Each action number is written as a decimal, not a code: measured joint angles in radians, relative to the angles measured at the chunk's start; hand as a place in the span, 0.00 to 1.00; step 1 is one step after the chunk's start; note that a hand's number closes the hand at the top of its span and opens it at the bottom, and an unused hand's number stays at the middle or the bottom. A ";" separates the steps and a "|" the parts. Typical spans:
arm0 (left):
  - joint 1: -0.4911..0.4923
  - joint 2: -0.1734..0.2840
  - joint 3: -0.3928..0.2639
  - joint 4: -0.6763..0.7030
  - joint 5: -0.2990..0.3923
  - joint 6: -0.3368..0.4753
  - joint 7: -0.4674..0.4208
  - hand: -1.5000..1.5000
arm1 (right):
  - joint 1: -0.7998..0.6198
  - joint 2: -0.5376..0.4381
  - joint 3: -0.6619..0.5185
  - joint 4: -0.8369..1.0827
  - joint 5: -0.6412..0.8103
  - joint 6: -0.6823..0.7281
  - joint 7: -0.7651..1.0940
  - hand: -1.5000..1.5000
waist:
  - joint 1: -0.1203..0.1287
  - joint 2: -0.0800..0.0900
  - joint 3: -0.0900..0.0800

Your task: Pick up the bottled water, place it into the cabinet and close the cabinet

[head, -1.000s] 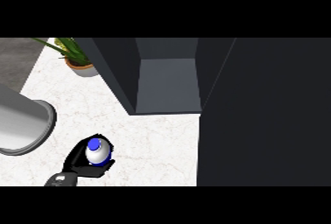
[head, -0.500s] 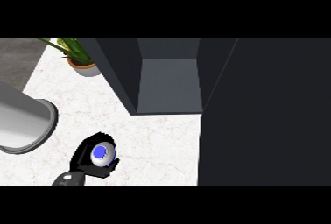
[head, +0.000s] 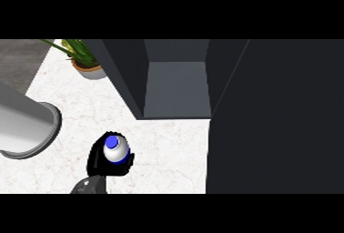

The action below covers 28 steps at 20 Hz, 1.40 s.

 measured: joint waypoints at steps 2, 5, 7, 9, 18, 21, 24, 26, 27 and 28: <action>-0.006 -0.009 -0.044 -0.035 0.054 0.019 0.026 1.00 | 0.013 -0.003 -0.006 -0.001 -0.003 0.006 -0.001 0.00 | -0.001 -0.001 -0.001; -0.018 -0.016 -0.114 -0.096 0.124 0.064 0.084 1.00 | 0.016 0.006 0.014 0.000 0.000 0.007 -0.008 0.00 | -0.001 -0.001 -0.001; -0.014 -0.019 -0.178 -0.164 0.174 0.113 0.134 1.00 | 0.009 0.012 0.021 0.004 0.003 0.003 -0.006 0.00 | 0.002 -0.002 -0.001; -0.024 -0.021 -0.233 -0.210 0.217 0.157 0.166 1.00 | -0.006 0.011 0.003 0.006 -0.001 0.001 0.000 0.00 | 0.001 -0.001 -0.001; -0.110 -0.023 -0.444 -0.432 0.246 0.488 0.320 1.00 | -0.002 0.025 0.014 0.008 -0.004 0.000 -0.001 0.00 | -0.005 0.000 -0.002; -0.159 -0.023 -0.500 -0.472 0.265 0.584 0.374 1.00 | -0.003 0.026 0.008 0.005 -0.005 -0.002 -0.002 0.00 | -0.007 0.001 -0.002; -0.258 -0.023 -0.517 -0.433 0.276 0.658 0.418 1.00 | -0.026 0.024 -0.019 0.009 -0.008 -0.003 0.001 0.00 | -0.012 0.004 -0.002; -0.328 -0.023 -0.522 -0.386 0.275 0.689 0.443 1.00 | -0.024 0.017 -0.032 0.008 -0.012 0.006 0.000 0.00 | -0.017 0.006 -0.002; -0.357 -0.023 -0.533 -0.375 0.277 0.711 0.458 1.00 | -0.041 0.019 -0.042 0.011 -0.014 0.001 0.009 0.00 | -0.017 0.006 -0.002; -0.387 -0.023 -0.543 -0.361 0.279 0.734 0.481 1.00 | -0.053 0.018 -0.049 0.011 -0.017 -0.002 0.022 0.00 | -0.016 0.007 -0.002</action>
